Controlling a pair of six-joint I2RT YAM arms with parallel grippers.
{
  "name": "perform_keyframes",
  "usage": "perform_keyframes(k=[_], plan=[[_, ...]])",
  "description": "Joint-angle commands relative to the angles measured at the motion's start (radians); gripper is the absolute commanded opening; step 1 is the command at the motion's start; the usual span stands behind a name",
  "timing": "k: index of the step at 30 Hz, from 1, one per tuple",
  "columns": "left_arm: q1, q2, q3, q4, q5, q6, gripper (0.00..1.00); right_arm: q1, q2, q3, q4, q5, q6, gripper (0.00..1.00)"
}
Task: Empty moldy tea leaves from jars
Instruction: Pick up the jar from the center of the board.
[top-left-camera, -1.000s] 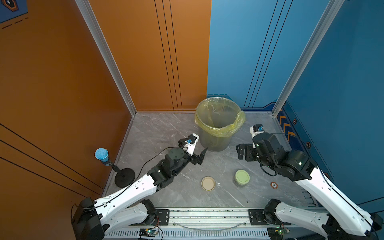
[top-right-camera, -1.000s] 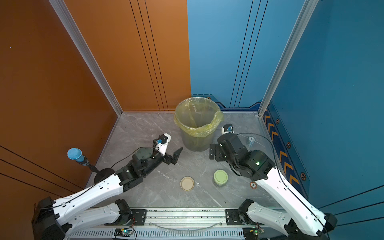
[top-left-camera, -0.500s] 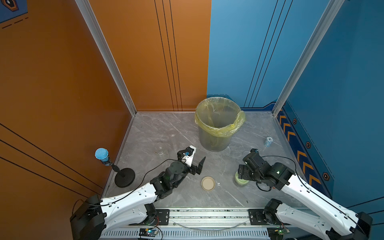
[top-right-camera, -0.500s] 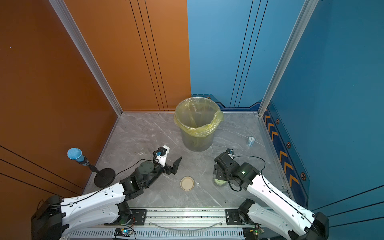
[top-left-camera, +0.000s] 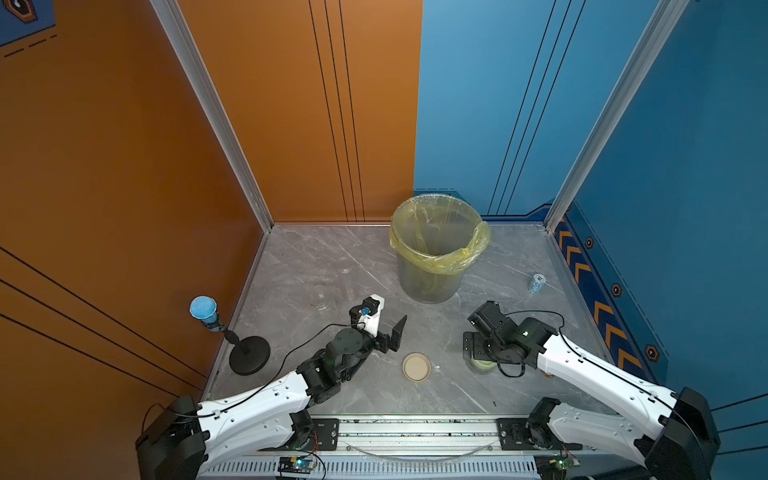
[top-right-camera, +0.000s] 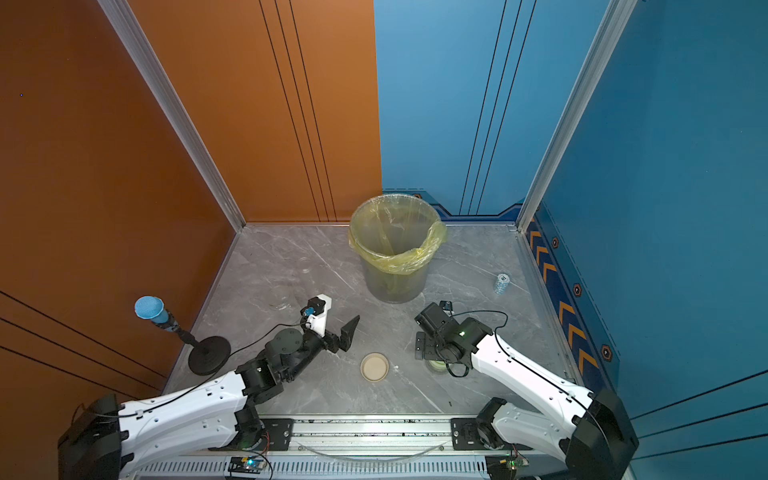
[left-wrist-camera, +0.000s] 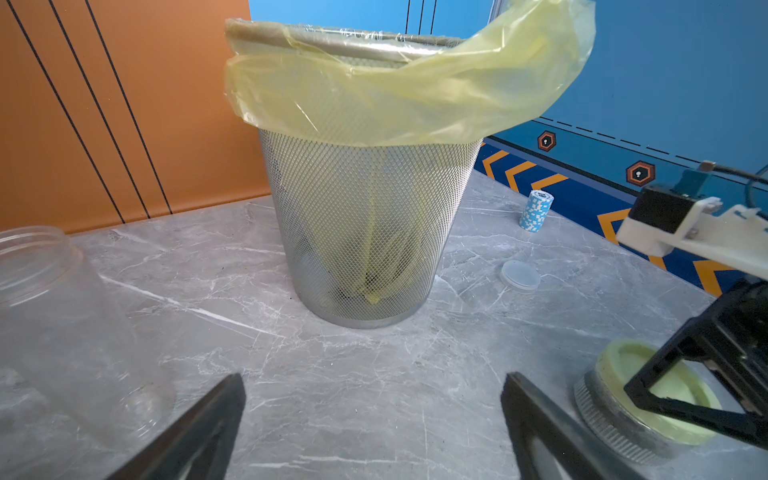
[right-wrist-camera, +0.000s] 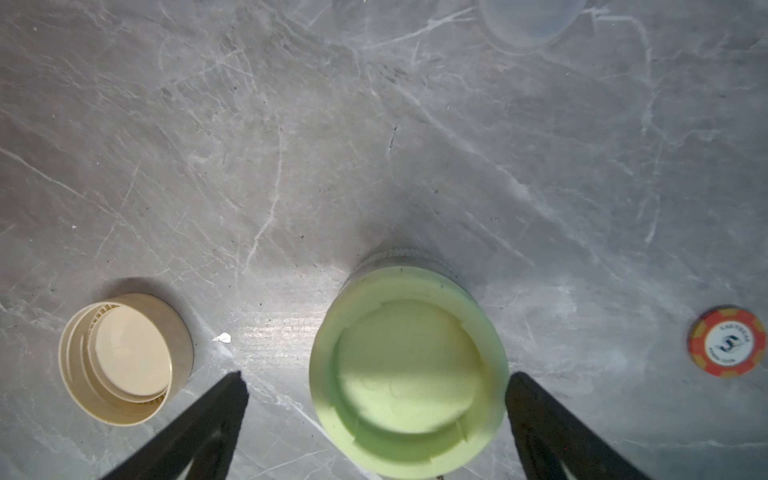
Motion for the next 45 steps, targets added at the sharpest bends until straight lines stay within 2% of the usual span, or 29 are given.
perform_keyframes(k=[1,10,20,29,40,45], plan=[[-0.011,-0.004,-0.011,0.030,-0.010,-0.017,0.98,-0.014,0.019,-0.020,0.018,-0.016,-0.019,1.00],[-0.012,0.017,-0.005,0.039,-0.005,-0.012,0.97,-0.060,0.005,-0.025,0.014,-0.006,-0.029,1.00],[-0.011,0.076,0.024,0.066,0.016,-0.008,0.98,-0.060,-0.045,0.052,-0.091,0.006,-0.050,1.00],[-0.010,0.084,0.030,0.065,0.026,-0.007,0.98,-0.051,-0.083,-0.048,-0.084,-0.001,0.007,1.00],[-0.010,0.051,0.011,0.066,0.026,-0.011,0.98,-0.030,0.015,-0.093,-0.014,-0.042,-0.004,1.00],[-0.010,0.029,0.001,0.064,0.024,-0.011,0.98,0.007,0.059,-0.078,-0.008,-0.045,-0.009,0.96]])
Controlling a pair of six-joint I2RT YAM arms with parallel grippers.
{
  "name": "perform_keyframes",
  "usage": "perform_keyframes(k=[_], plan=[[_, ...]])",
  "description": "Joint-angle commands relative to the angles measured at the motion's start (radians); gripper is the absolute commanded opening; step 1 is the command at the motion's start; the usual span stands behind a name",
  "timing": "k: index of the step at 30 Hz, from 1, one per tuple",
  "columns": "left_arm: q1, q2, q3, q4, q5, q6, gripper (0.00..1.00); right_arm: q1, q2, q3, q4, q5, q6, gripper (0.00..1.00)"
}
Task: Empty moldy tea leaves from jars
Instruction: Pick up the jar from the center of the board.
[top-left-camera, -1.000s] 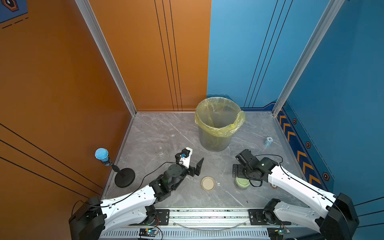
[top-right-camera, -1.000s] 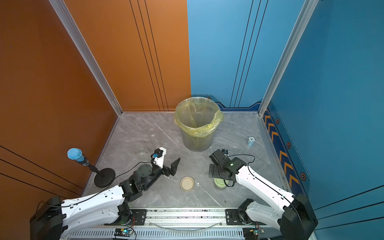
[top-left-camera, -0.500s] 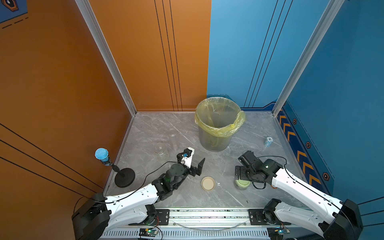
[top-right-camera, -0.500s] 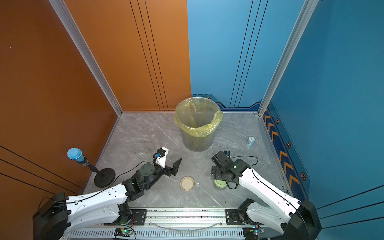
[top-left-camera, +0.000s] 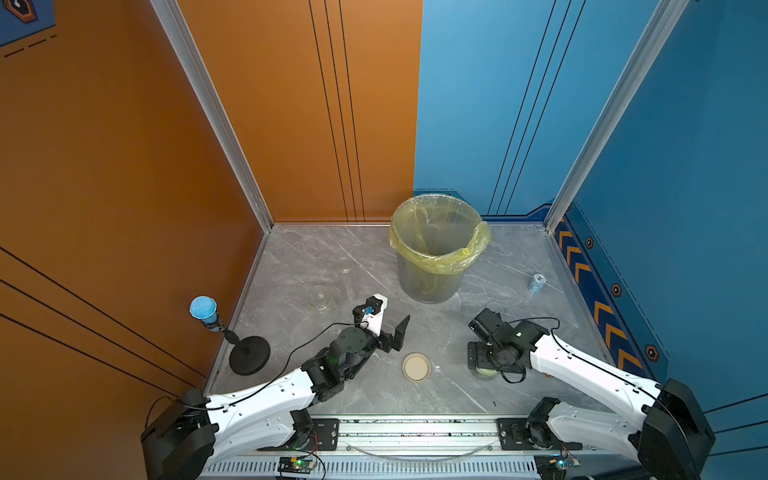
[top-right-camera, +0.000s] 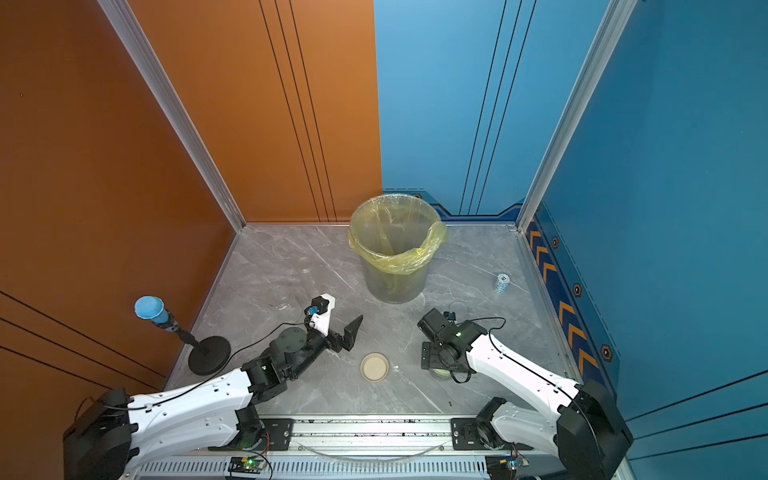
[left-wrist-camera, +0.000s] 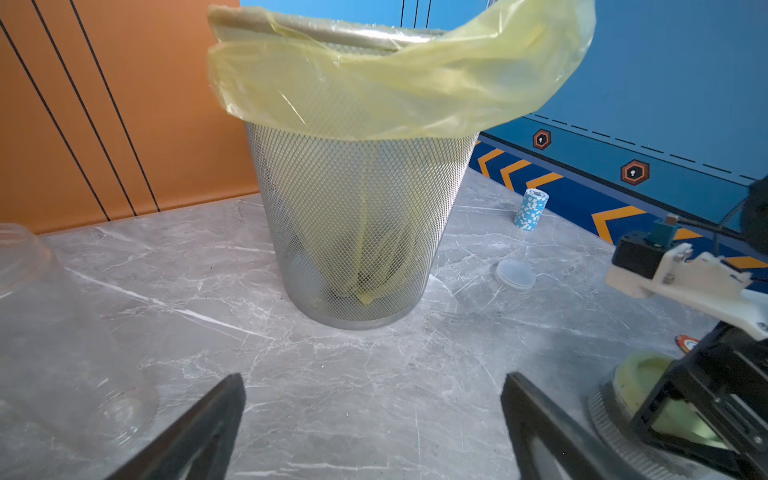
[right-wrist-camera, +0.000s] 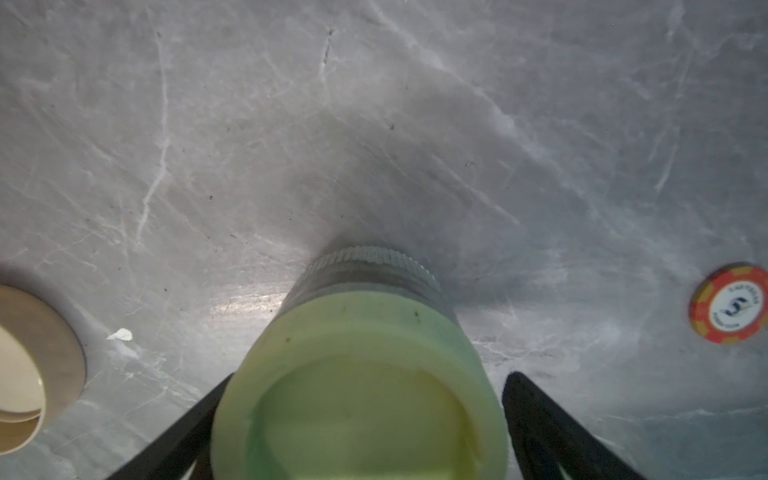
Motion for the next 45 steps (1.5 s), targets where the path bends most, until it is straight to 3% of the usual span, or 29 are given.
perform_keyframes(k=[1,9,16,26,32,41,45], plan=[[-0.010,-0.021,-0.004,0.015,0.007,-0.005,0.98,0.024,0.022,0.007,0.009,-0.010,0.006,0.95],[-0.011,-0.026,-0.003,0.005,0.029,-0.008,0.98,0.048,0.039,0.014,0.008,-0.002,0.009,0.83],[-0.007,-0.041,0.034,-0.055,0.068,0.011,0.98,0.046,0.037,0.023,0.009,-0.004,-0.005,0.58],[0.011,-0.082,0.160,-0.227,0.205,0.042,0.97,-0.002,-0.050,0.173,-0.039,-0.088,-0.109,0.52],[0.062,-0.119,0.315,-0.390,0.447,0.097,0.98,-0.041,-0.071,0.389,-0.138,-0.221,-0.214,0.52],[0.119,-0.163,0.524,-0.667,0.764,0.296,0.98,-0.048,-0.027,0.698,-0.243,-0.334,-0.318,0.52],[0.241,-0.160,0.566,-0.648,0.971,0.280,0.98,-0.068,0.017,0.833,-0.264,-0.395,-0.349,0.52]])
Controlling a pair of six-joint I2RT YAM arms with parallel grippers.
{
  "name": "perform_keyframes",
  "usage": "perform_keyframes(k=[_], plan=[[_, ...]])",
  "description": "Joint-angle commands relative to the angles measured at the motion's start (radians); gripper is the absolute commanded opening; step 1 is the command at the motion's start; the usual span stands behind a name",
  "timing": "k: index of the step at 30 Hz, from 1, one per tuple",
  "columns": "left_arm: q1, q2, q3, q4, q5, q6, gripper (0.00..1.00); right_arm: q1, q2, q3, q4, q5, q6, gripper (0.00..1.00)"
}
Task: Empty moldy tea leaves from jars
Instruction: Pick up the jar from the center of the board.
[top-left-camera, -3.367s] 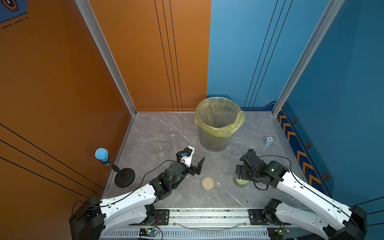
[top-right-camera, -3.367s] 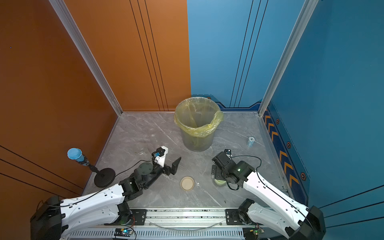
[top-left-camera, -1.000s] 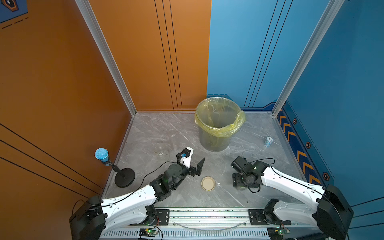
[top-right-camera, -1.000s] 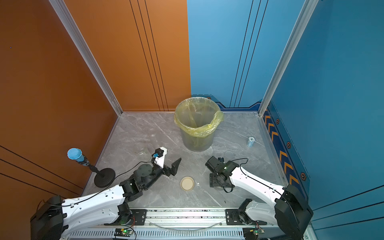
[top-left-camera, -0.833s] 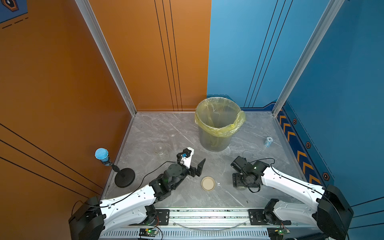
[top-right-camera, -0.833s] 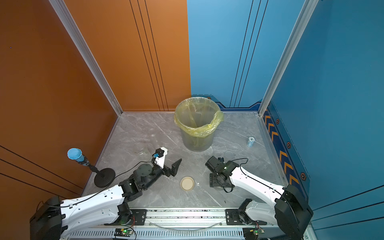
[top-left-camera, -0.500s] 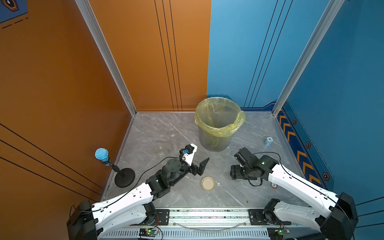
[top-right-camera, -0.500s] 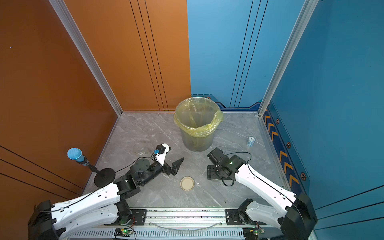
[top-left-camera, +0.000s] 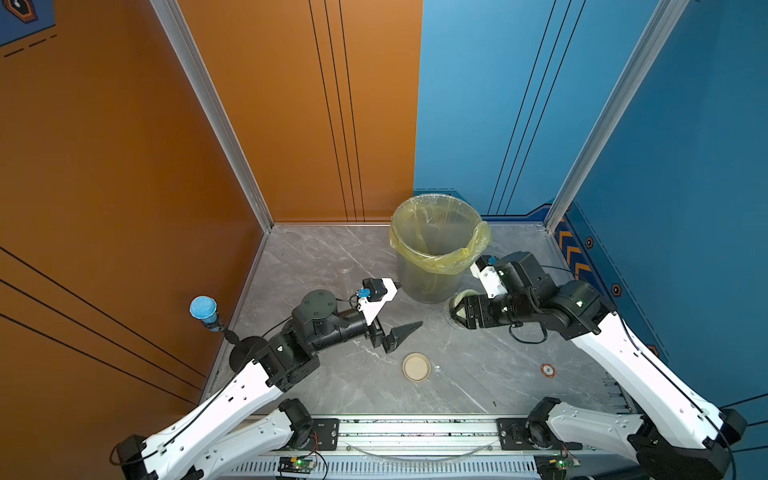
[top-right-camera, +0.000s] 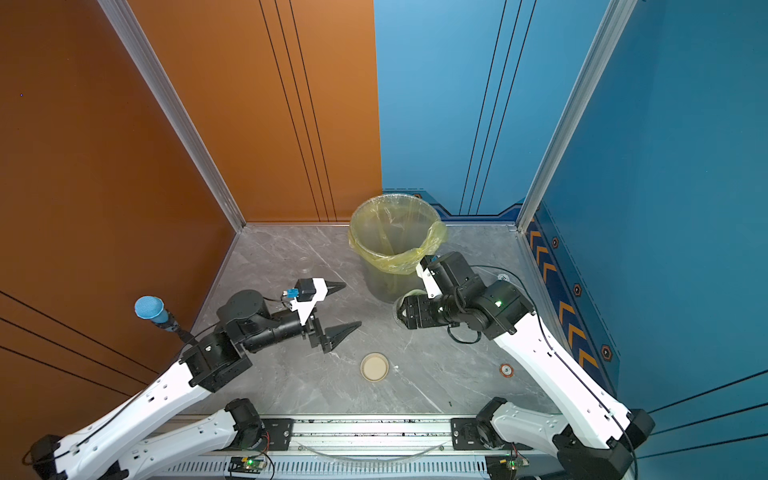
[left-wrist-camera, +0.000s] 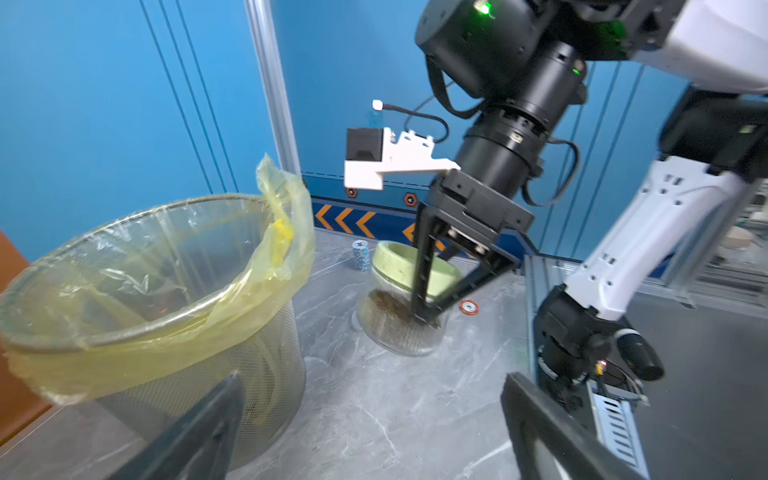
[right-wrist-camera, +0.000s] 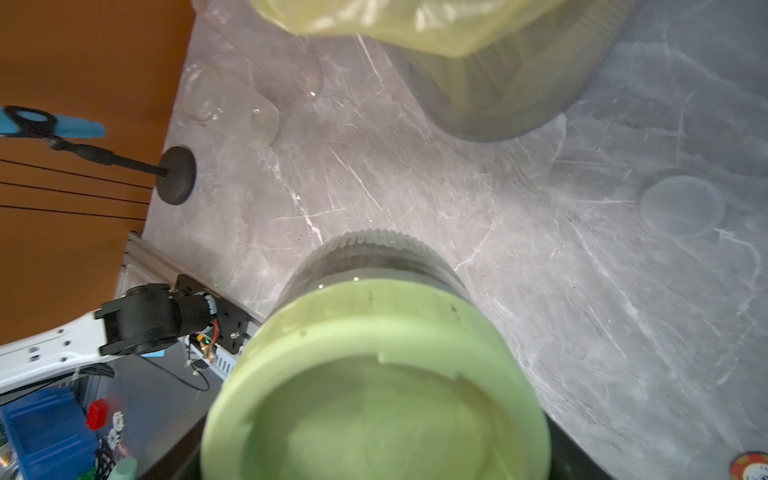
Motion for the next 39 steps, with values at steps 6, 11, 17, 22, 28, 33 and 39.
perform_keyframes(k=[6,11,17,22,28,33,39], plan=[[0.207,0.106,0.114,0.070,0.352,-0.016,0.98,-0.046,0.131,0.252,-0.016,-0.148,-0.092,0.52],[0.236,0.243,0.252,0.094,0.397,0.003,0.98,-0.072,0.266,0.450,0.012,-0.218,-0.092,0.51],[0.263,0.376,0.375,0.093,0.500,-0.007,0.98,-0.082,0.392,0.616,0.013,-0.294,-0.095,0.50],[0.276,0.421,0.387,0.120,0.525,0.005,0.98,-0.090,0.440,0.694,0.013,-0.346,-0.093,0.49],[0.290,0.473,0.411,0.107,0.532,0.048,0.98,-0.095,0.472,0.754,0.013,-0.394,-0.087,0.47],[0.294,0.517,0.439,0.092,0.536,0.077,0.98,-0.094,0.485,0.770,0.012,-0.411,-0.087,0.46],[0.300,0.557,0.463,0.083,0.527,0.106,0.98,-0.091,0.501,0.793,0.013,-0.426,-0.082,0.46]])
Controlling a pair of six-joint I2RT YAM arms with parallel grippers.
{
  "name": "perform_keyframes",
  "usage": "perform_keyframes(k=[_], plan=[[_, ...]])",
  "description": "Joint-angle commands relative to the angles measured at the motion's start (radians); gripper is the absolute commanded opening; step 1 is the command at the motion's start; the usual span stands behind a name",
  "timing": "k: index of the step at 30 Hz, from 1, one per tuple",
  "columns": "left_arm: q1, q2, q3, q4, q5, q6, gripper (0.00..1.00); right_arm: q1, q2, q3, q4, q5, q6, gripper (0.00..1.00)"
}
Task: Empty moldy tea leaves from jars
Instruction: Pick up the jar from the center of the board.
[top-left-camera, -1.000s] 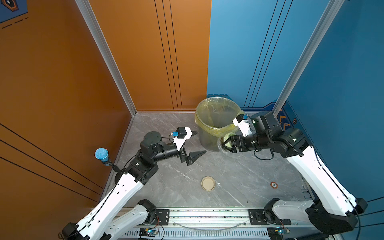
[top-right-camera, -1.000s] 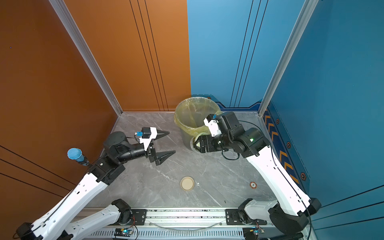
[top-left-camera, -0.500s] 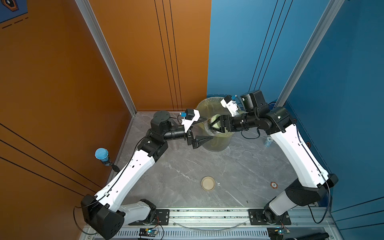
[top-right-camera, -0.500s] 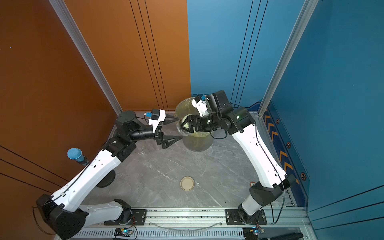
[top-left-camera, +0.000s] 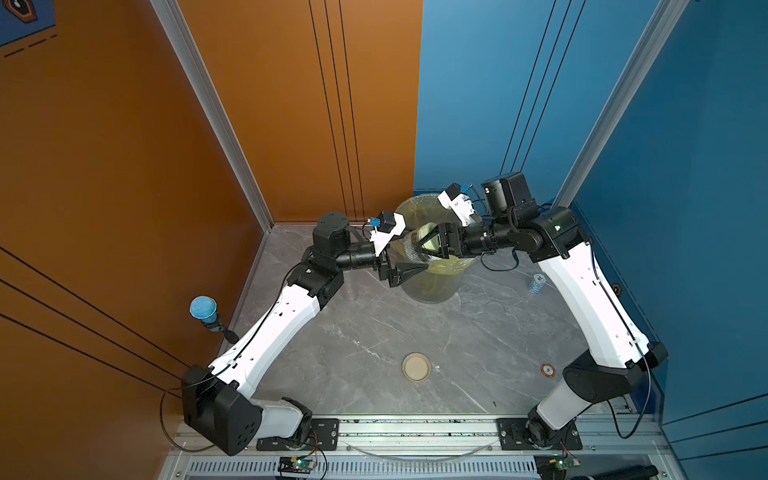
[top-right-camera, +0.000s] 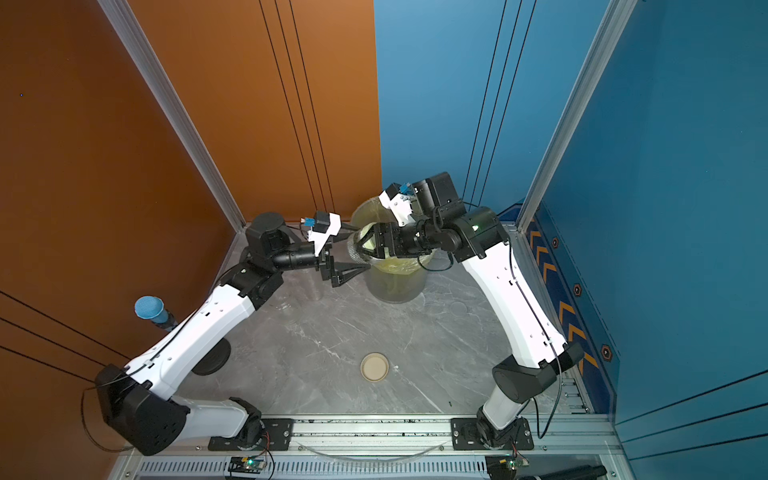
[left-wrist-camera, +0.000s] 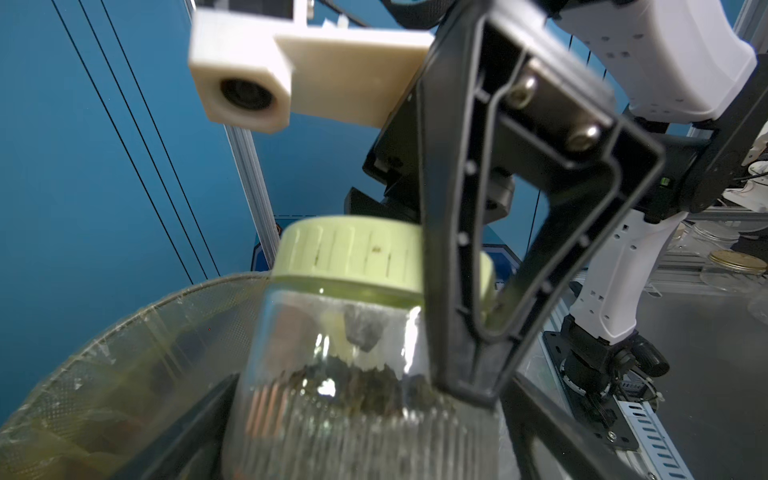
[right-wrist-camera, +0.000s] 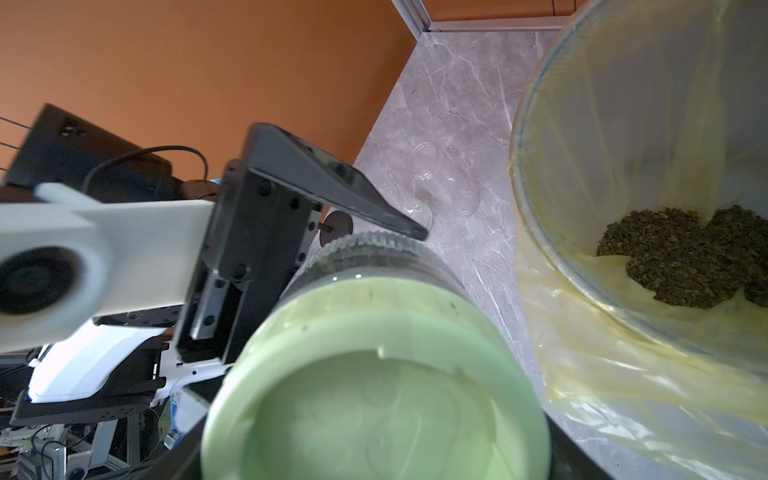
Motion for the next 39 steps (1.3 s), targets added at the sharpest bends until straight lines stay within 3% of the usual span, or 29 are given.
perform_keyframes(k=[1,16,20,22,27,34,39], plan=[[0.007,0.013,0.044,-0.020,0.027,0.033,0.98,0.008,0.000,0.047,0.047,-0.049,-0.005,0.46],[0.009,-0.002,0.051,0.025,0.038,0.022,1.00,0.020,0.025,0.058,0.047,-0.064,-0.002,0.46],[0.009,0.001,0.046,0.023,0.054,0.027,0.82,0.024,0.030,0.058,0.049,-0.074,0.000,0.46],[0.008,0.003,0.046,0.024,0.058,0.026,0.79,0.025,0.030,0.058,0.052,-0.074,0.003,0.47],[0.007,-0.011,0.028,0.047,0.054,0.027,0.63,0.019,0.037,0.063,0.055,-0.079,0.000,0.60],[0.007,-0.032,-0.001,0.060,0.010,0.055,0.55,0.014,0.034,0.048,0.089,-0.068,-0.013,1.00],[0.008,-0.048,-0.003,0.027,-0.057,0.128,0.54,-0.017,0.026,0.036,0.145,-0.095,0.014,1.00]])
